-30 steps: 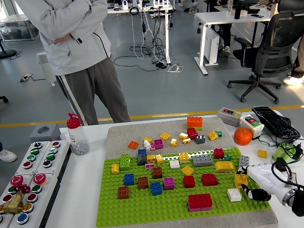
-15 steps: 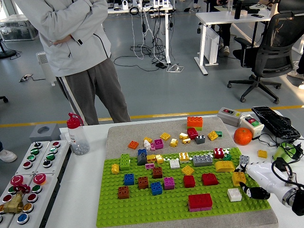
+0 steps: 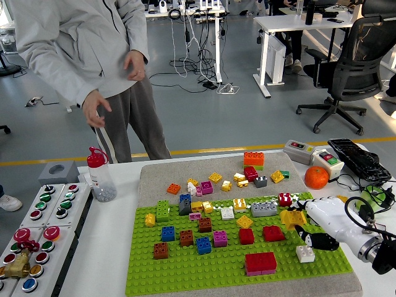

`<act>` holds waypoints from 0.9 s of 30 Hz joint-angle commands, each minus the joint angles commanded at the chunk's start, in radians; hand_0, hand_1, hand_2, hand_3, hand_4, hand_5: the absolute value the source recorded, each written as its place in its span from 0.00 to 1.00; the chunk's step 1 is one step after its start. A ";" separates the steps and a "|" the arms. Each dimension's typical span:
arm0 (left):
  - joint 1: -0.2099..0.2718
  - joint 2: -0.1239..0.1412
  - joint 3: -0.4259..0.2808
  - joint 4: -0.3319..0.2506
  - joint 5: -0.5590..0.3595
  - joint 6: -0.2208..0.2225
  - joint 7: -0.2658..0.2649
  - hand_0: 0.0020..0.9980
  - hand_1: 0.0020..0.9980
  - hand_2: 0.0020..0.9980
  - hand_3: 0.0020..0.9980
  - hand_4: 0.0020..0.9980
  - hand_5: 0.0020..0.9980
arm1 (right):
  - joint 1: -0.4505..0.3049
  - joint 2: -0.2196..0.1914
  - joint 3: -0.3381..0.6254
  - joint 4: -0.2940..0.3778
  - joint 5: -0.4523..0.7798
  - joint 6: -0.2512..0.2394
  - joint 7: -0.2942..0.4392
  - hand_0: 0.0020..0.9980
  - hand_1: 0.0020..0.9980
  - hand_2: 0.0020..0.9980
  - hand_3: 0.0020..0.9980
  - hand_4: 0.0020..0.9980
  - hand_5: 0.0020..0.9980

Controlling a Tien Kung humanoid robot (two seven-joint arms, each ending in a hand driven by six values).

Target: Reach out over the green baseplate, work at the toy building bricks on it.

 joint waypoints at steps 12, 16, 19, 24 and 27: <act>-0.002 0.001 0.001 0.000 -0.002 0.001 -0.001 0.67 0.61 0.57 0.45 0.24 1.00 | 0.024 0.008 -0.082 0.132 0.022 0.028 -0.048 0.48 0.56 0.57 0.58 0.35 0.15; -0.003 0.002 0.001 0.000 -0.001 0.001 -0.001 0.67 0.61 0.57 0.45 0.24 1.00 | 0.034 0.017 -0.108 0.127 0.024 0.031 -0.053 0.48 0.56 0.57 0.58 0.35 0.15; -0.003 0.002 0.001 0.000 -0.001 0.001 -0.001 0.67 0.61 0.57 0.45 0.24 1.00 | 0.041 0.021 -0.127 0.123 0.026 0.034 -0.059 0.47 0.56 0.57 0.58 0.35 0.15; -0.003 0.002 0.001 0.000 -0.001 0.001 0.000 0.67 0.61 0.57 0.45 0.24 1.00 | 0.050 0.028 -0.152 0.119 0.019 0.044 -0.071 0.47 0.56 0.57 0.58 0.34 0.16; -0.003 0.002 0.001 0.000 -0.002 0.001 0.000 0.67 0.61 0.57 0.45 0.24 1.00 | 0.052 0.028 -0.157 0.118 0.016 0.048 -0.078 0.47 0.56 0.57 0.58 0.34 0.16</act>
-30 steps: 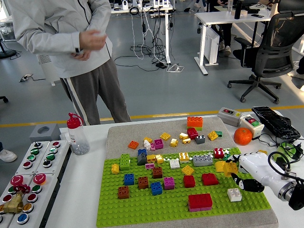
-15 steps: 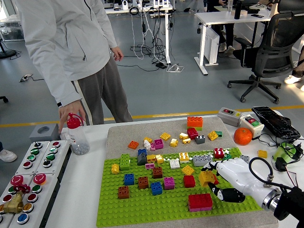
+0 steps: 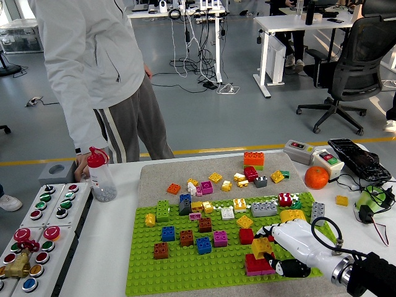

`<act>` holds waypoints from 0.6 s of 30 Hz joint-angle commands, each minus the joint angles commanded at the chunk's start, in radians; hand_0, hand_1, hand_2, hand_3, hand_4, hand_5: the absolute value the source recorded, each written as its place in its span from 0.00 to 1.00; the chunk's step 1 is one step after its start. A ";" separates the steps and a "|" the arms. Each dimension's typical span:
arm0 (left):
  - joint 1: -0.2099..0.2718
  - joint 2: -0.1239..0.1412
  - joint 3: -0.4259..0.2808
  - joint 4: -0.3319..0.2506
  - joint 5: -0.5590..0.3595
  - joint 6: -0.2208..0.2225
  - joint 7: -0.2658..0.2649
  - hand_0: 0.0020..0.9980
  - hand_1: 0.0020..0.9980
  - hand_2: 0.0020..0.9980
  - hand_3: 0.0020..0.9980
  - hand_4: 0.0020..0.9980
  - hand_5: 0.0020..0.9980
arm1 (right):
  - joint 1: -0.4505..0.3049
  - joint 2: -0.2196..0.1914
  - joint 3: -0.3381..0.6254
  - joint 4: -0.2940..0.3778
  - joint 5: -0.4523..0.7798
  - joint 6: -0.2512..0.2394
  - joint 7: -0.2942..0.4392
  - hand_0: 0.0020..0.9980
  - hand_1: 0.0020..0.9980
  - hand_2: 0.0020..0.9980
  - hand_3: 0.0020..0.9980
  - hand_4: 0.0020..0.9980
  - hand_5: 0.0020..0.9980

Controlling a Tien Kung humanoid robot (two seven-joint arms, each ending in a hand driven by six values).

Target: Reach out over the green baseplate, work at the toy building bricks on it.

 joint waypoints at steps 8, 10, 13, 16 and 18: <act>0.000 0.000 0.000 0.000 0.000 0.000 0.000 0.67 0.61 0.57 0.45 0.24 1.00 | 0.002 -0.001 -0.003 -0.001 -0.004 0.009 -0.012 0.47 0.56 0.57 0.58 0.34 0.16; -0.001 0.000 -0.001 0.000 0.002 0.000 0.001 0.67 0.61 0.57 0.45 0.24 1.00 | 0.002 -0.001 -0.003 -0.002 -0.004 0.011 -0.014 0.47 0.56 0.57 0.58 0.34 0.16; -0.001 0.000 -0.002 0.000 0.003 0.000 0.001 0.67 0.61 0.57 0.45 0.24 1.00 | 0.002 0.000 -0.005 -0.004 -0.005 0.013 -0.017 0.47 0.56 0.57 0.58 0.34 0.16; 0.000 0.000 -0.003 0.000 0.004 0.000 0.001 0.67 0.61 0.57 0.45 0.24 1.00 | 0.003 0.002 -0.006 -0.008 -0.005 0.014 -0.019 0.47 0.56 0.57 0.58 0.34 0.16; 0.000 0.000 -0.003 0.000 0.005 0.001 0.002 0.67 0.61 0.57 0.45 0.24 1.00 | 0.003 0.004 -0.008 -0.011 -0.004 0.015 -0.020 0.47 0.56 0.57 0.58 0.34 0.16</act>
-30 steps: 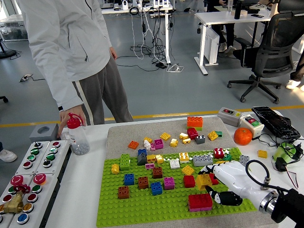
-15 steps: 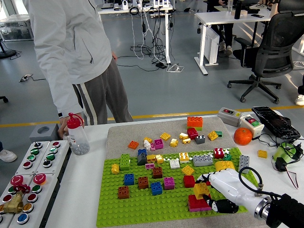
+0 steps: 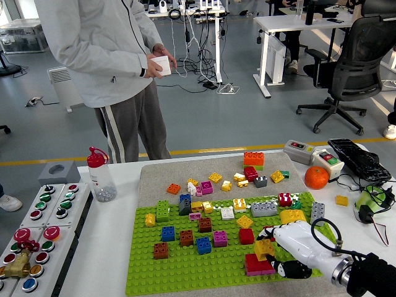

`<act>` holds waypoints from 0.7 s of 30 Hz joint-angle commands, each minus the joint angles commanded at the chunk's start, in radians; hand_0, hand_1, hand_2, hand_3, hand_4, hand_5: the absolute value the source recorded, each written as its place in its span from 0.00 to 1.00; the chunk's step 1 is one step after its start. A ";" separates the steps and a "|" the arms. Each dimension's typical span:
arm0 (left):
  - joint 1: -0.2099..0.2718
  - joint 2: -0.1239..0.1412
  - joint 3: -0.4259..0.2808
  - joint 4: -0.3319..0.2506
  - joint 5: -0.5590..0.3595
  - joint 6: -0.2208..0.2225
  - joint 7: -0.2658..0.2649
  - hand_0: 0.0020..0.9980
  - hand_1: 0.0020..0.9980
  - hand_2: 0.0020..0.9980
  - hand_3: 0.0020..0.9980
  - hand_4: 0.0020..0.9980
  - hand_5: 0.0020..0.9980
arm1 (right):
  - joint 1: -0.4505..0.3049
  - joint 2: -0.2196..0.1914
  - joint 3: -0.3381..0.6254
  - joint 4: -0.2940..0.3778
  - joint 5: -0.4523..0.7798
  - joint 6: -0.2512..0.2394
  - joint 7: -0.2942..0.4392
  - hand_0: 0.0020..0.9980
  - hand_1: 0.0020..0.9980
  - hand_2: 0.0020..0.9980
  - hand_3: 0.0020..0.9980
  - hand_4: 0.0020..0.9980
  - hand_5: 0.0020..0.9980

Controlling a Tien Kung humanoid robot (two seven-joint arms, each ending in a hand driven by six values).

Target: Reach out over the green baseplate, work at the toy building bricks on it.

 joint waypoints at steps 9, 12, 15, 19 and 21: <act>0.004 0.000 -0.003 0.000 0.005 0.001 0.001 0.67 0.61 0.56 0.45 0.24 1.00 | 0.001 0.004 -0.007 -0.002 -0.005 0.007 -0.007 0.48 0.56 0.58 0.58 0.33 0.16; 0.006 0.000 -0.004 0.000 0.007 0.001 0.001 0.67 0.61 0.56 0.45 0.24 1.00 | 0.001 0.001 -0.007 0.000 -0.005 0.010 -0.009 0.48 0.56 0.58 0.58 0.33 0.16; 0.007 0.000 -0.005 0.000 0.008 0.001 0.002 0.67 0.61 0.56 0.45 0.24 1.00 | 0.000 -0.001 -0.007 0.004 -0.005 0.012 -0.010 0.48 0.57 0.58 0.58 0.33 0.15; 0.009 0.000 -0.006 0.000 0.009 0.001 0.002 0.67 0.61 0.56 0.45 0.24 1.00 | 0.000 -0.001 -0.008 0.006 -0.006 0.013 -0.012 0.48 0.57 0.58 0.58 0.33 0.15; 0.010 0.000 -0.005 0.000 0.008 0.001 0.002 0.67 0.61 0.56 0.45 0.24 1.00 | 0.000 0.000 -0.008 0.006 -0.006 0.013 -0.012 0.48 0.57 0.58 0.58 0.33 0.15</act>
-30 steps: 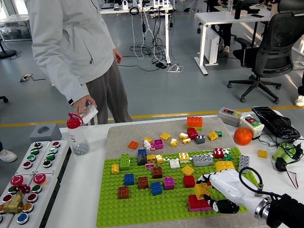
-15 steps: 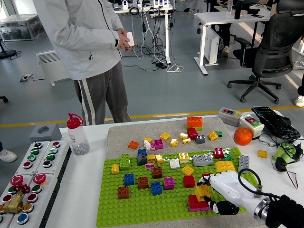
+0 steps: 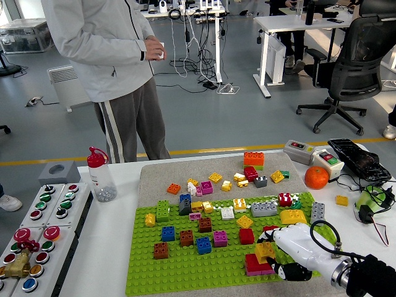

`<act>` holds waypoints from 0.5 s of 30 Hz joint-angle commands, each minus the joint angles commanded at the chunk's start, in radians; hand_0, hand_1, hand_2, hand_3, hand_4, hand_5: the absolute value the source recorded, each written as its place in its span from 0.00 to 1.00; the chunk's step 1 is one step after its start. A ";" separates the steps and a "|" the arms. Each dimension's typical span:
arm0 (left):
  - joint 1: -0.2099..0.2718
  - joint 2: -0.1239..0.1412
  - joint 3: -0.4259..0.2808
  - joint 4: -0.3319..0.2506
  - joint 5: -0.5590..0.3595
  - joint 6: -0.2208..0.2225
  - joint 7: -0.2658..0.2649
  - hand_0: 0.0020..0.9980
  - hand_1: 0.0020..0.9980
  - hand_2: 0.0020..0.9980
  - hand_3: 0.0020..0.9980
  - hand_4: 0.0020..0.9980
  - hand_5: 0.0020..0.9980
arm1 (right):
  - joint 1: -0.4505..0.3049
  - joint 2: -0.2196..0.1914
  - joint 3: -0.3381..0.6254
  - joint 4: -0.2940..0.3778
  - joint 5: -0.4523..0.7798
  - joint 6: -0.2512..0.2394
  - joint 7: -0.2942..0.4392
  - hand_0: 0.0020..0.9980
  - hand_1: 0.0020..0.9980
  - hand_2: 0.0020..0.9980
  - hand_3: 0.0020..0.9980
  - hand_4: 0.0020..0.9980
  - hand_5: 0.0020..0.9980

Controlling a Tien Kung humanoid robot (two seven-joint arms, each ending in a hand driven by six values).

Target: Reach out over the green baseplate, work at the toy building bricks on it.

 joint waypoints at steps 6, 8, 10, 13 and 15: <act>0.000 0.000 0.001 0.000 -0.003 0.000 -0.001 0.67 0.61 0.56 0.44 0.24 1.00 | 0.001 0.005 -0.001 -0.002 0.000 0.001 0.000 0.48 0.57 0.58 0.58 0.33 0.15; 0.000 0.000 0.001 0.000 -0.004 0.000 -0.002 0.67 0.61 0.56 0.44 0.24 1.00 | 0.001 0.006 -0.002 -0.004 0.000 0.002 0.000 0.48 0.57 0.58 0.58 0.33 0.15; -0.001 0.000 0.001 0.000 -0.005 0.000 -0.003 0.67 0.61 0.56 0.44 0.24 1.00 | 0.001 0.008 -0.002 -0.007 0.001 0.003 0.000 0.48 0.57 0.58 0.58 0.33 0.15; -0.003 0.001 0.000 0.000 -0.004 0.001 -0.003 0.67 0.61 0.56 0.44 0.24 1.00 | 0.001 0.011 0.001 -0.010 0.000 0.002 0.000 0.48 0.57 0.58 0.58 0.33 0.14; -0.004 0.001 -0.002 0.000 -0.003 0.001 -0.003 0.67 0.61 0.56 0.44 0.24 1.00 | 0.000 0.013 0.004 -0.013 0.000 0.002 -0.001 0.48 0.57 0.58 0.58 0.33 0.14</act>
